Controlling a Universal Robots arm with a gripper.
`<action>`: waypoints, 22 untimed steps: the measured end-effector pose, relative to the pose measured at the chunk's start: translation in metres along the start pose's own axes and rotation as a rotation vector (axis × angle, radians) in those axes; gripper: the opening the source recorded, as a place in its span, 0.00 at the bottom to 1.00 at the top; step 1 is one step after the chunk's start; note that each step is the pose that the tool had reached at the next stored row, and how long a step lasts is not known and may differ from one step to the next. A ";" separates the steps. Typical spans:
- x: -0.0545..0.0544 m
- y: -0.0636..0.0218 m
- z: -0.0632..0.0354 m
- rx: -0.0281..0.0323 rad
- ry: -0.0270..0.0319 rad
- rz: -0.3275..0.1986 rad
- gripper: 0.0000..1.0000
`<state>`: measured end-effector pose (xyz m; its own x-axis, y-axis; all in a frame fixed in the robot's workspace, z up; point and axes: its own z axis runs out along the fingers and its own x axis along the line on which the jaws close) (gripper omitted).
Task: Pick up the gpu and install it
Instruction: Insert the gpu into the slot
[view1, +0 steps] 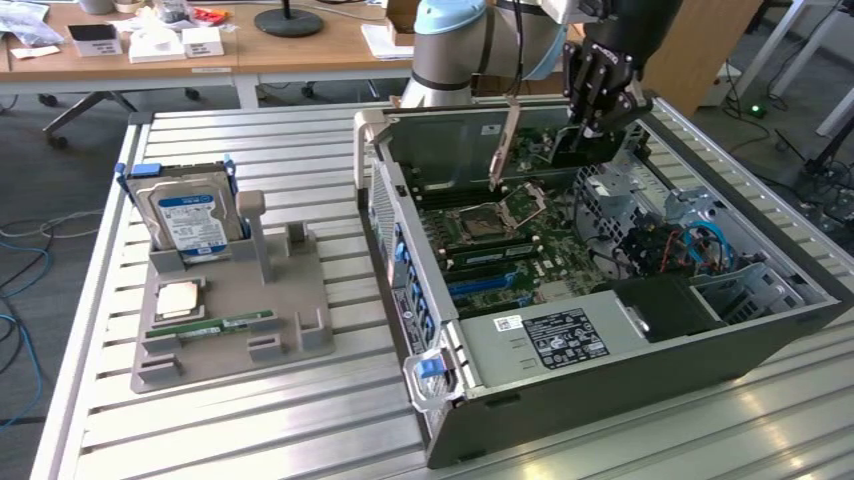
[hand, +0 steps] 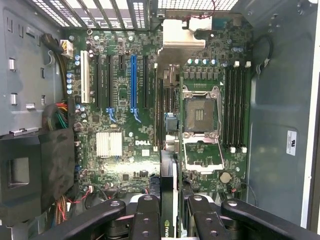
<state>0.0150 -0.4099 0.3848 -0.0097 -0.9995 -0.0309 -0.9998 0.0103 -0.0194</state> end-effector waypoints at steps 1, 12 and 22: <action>0.000 0.0001 0.0003 0.0000 0.0000 0.000 0.26; 0.000 0.0010 0.0111 0.0000 0.0000 0.000 0.26; 0.000 0.0014 0.0134 0.0000 0.0001 0.000 0.26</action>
<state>0.0138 -0.4094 0.3714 -0.0097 -0.9995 -0.0308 -0.9998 0.0103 -0.0194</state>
